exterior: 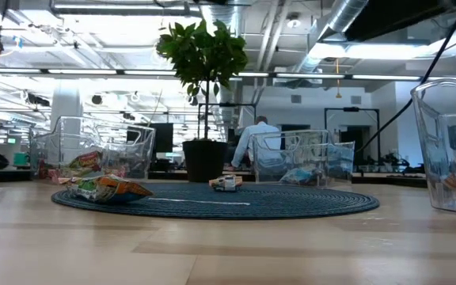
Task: Pick and place Granola Bars by type
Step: Put the yellow granola bar into the bottom transparent bin
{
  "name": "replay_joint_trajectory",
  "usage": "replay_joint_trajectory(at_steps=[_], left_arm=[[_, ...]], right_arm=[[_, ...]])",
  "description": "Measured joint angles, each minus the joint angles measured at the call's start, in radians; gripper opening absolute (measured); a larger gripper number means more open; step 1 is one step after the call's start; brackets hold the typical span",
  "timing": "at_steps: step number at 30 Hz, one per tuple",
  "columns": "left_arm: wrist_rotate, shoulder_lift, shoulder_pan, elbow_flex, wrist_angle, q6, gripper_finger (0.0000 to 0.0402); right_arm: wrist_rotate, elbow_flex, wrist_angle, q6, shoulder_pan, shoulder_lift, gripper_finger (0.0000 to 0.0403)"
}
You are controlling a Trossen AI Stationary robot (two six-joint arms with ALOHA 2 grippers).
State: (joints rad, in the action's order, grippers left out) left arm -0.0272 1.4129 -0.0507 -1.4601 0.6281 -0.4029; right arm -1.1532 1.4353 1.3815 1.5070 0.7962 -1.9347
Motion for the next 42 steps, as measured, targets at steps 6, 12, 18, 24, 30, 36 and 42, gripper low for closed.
replay_joint_trajectory(at_steps=[6, 12, 18, 24, 30, 36, 42], left_arm=[[-0.081, -0.26, 0.138, 0.261, 0.035, 0.055, 0.0177], [0.02, -0.553, 0.303, 0.597, -0.103, 0.156, 0.0177], [0.239, -0.825, 0.456, 0.887, -0.285, 0.221, 0.0177], [0.396, -1.019, 0.559, 1.106, -0.413, 0.229, 0.0177], [0.434, -1.13, 0.616, 1.239, -0.481, 0.228, 0.0177], [0.451, -1.165, 0.658, 1.272, -0.532, 0.21, 0.0177], [0.459, -1.167, 0.701, 1.272, -0.533, 0.191, 0.0177]], right_arm=[[0.037, 0.003, -0.236, -0.325, -0.11, 0.0, 0.0148], [0.34, 0.037, -0.648, -0.955, -0.262, 0.0, 0.0151], [0.841, 0.039, -1.086, -1.294, -0.417, 0.0, 0.0157], [1.037, 0.037, -1.133, -1.298, -0.529, -0.001, 0.0167], [1.055, -0.001, -1.3, -1.387, -0.534, -0.004, 0.019], [1.05, 0.027, -1.429, -1.38, -0.536, -0.126, 0.0204], [1.054, 0.092, -1.38, -1.318, -0.535, -0.237, 0.0208]])
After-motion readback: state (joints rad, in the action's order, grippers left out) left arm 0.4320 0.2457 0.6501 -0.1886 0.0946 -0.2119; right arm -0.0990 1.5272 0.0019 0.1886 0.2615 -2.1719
